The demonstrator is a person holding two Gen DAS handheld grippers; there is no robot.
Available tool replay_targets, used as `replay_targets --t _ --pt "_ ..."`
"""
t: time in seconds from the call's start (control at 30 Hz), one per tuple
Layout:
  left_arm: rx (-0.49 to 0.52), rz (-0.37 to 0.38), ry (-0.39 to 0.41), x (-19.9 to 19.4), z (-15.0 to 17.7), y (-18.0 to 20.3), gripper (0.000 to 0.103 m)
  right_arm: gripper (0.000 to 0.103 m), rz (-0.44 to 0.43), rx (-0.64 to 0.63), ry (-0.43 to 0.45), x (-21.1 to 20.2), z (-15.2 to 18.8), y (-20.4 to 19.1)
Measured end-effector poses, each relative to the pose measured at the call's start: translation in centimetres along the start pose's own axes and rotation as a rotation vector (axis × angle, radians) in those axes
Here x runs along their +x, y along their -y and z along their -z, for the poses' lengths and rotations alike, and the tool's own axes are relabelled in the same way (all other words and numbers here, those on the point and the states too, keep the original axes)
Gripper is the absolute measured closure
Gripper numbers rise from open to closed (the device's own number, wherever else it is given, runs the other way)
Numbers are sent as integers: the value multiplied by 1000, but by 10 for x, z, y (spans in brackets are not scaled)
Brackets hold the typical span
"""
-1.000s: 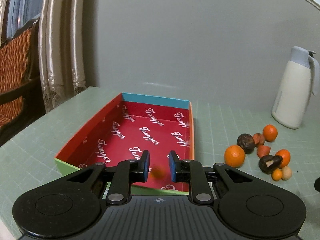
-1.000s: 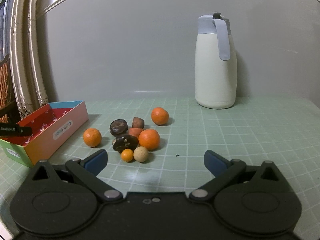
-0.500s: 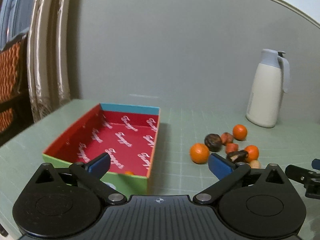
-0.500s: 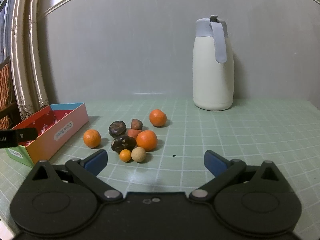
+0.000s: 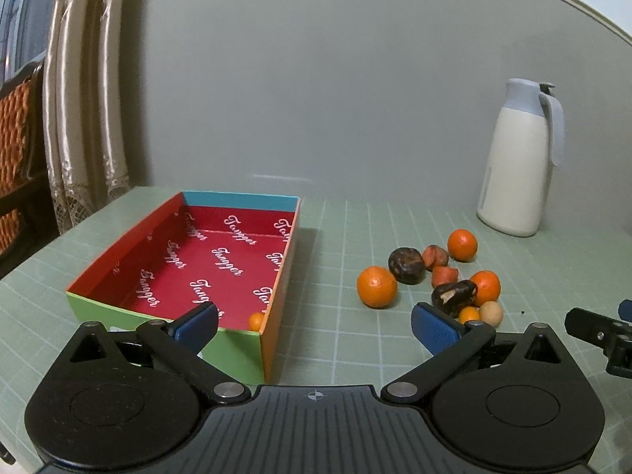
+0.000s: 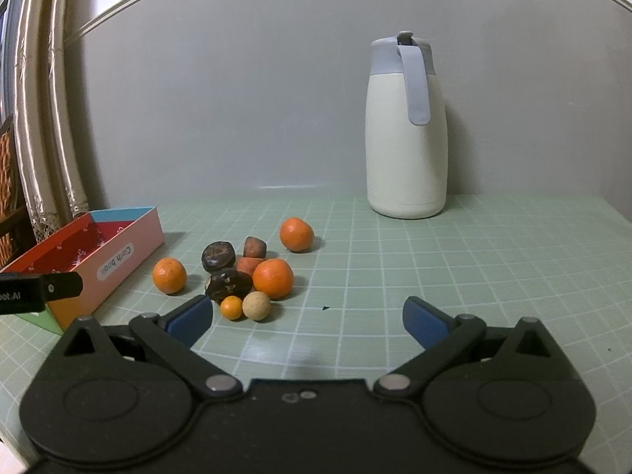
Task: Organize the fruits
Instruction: 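Close the right gripper on the beige ball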
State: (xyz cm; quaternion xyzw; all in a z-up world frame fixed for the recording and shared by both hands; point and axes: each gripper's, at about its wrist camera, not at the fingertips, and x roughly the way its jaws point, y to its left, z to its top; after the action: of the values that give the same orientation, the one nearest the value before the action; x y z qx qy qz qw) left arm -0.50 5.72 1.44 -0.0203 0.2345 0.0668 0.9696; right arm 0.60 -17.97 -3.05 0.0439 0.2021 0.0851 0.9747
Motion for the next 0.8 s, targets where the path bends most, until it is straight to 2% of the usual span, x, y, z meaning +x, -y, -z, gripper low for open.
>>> replay_targets --t 0.67,0.77,0.8 --pt "-1 -7 11 -3 -2 -3 0 1 -12 13 17 1 -1 -1" --pt "-10 -14 11 -3 -3 -9 0 6 -21 -5 19 3 -1 -6" --pt "-12 -17 10 -2 -3 -11 0 10 -23 -15 18 4 -1 -9"
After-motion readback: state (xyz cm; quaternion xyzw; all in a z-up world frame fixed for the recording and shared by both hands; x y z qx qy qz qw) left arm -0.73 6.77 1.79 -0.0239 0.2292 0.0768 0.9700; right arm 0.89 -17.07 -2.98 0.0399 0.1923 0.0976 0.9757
